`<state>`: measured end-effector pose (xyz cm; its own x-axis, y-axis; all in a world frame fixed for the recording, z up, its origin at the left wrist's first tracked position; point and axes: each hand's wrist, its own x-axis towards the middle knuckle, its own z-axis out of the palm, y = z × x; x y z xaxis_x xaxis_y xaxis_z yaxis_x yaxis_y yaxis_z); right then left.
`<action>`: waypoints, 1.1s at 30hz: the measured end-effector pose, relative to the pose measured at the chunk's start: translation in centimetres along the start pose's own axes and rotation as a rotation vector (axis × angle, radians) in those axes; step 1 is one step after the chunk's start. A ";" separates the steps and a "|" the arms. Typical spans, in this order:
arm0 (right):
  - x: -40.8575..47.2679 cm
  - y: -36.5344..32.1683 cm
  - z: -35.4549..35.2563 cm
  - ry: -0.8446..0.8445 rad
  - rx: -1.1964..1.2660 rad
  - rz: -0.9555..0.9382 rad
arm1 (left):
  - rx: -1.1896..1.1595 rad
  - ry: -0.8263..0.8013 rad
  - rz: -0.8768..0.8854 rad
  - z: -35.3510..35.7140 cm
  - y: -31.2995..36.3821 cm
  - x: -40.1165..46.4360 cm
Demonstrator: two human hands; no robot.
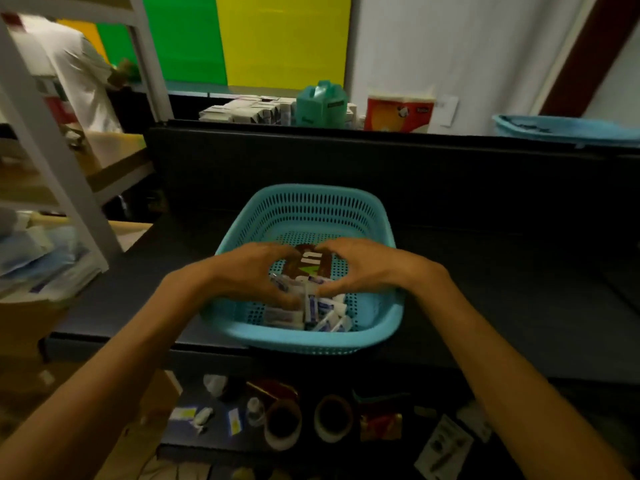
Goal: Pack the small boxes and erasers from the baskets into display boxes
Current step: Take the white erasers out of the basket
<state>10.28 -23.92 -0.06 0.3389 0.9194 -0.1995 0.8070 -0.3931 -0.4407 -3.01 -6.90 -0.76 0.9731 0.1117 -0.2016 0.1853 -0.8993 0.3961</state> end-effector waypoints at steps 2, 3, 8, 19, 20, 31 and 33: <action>-0.5 -0.8 0.6 -0.069 -0.032 0.060 | 0.018 -0.107 0.069 0.2 -0.4 0.2; -0.6 -1.2 1.0 -0.095 -0.044 0.094 | 0.037 -0.148 0.094 0.3 -0.5 0.5; -0.5 -3.0 2.3 -0.206 -0.093 0.201 | 0.188 -0.243 0.142 1.6 -0.8 2.3; 0.1 -3.0 2.8 -0.174 -0.261 0.193 | 0.315 -0.206 0.104 1.8 -1.8 3.5; 0.0 -2.9 2.7 -0.155 -0.265 0.195 | 0.320 -0.205 0.097 1.7 -1.7 3.6; 0.8 -2.1 2.4 -0.162 -0.240 0.127 | 0.413 -0.237 0.061 1.5 -1.2 3.7; 1.0 -1.8 2.4 -0.151 -0.242 0.114 | 0.411 -0.243 0.058 1.4 -1.4 3.8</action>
<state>7.99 -22.36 -1.53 0.3729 0.8503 -0.3713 0.8657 -0.4629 -0.1905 0.23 -5.85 -3.34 0.9111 -0.0015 -0.4122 0.0147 -0.9992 0.0361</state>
